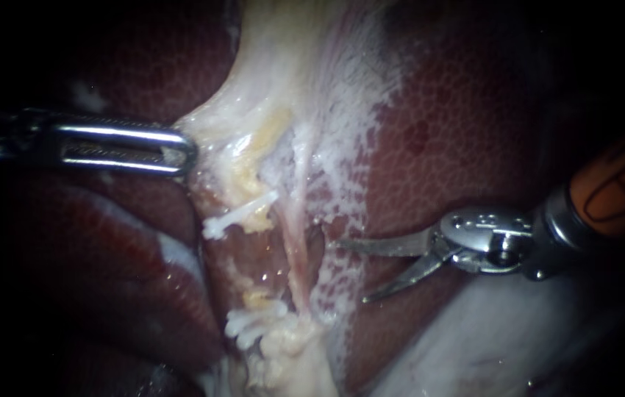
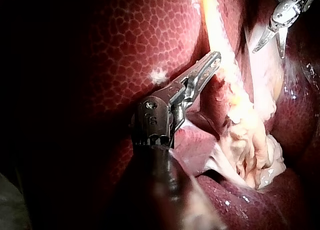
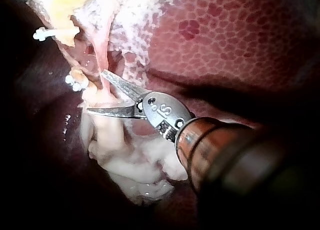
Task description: Go back from the cut left tube
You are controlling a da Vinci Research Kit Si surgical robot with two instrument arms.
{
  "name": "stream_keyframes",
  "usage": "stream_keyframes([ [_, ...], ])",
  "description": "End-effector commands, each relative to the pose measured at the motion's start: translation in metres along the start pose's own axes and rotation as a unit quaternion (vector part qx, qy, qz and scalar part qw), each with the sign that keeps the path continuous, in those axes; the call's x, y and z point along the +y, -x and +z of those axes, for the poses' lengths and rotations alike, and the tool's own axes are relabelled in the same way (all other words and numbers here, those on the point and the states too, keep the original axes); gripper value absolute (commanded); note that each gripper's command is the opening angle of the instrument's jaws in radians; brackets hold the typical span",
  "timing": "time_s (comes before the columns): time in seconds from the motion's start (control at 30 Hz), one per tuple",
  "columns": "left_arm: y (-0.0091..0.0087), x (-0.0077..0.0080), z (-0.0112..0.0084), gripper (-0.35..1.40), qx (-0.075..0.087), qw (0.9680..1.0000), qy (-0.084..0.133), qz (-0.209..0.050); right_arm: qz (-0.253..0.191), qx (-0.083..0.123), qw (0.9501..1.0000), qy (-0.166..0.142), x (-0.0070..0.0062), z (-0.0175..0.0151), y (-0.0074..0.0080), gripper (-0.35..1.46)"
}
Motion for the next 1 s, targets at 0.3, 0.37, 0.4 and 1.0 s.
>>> stream_keyframes([
  [0.3,-0.0001,0.0005,-0.0001,-0.35,0.0,1.0,0.002,0.0,-0.118,-0.02,0.9906,0.066,0.0003,-0.0008,0.0002,1.43],
  [0.37,-0.0001,0.0005,-0.0001,-0.35,0.0,1.0,0.002,0.0,-0.134,-0.026,0.9876,0.077,0.0006,-0.0013,0.0002,1.43],
  [0.4,-0.0001,0.0005,-0.0001,-0.35,0.0,1.0,0.002,0.0,-0.138,-0.027,0.9867,0.081,0.0007,-0.0016,0.0002,1.43],
  [1.0,-0.0002,0.0008,-0.0001,-0.35,-0.001,1.0,0.003,0.0,-0.162,-0.041,0.9806,0.103,0.0009,-0.0043,-0.0012,1.43],
])
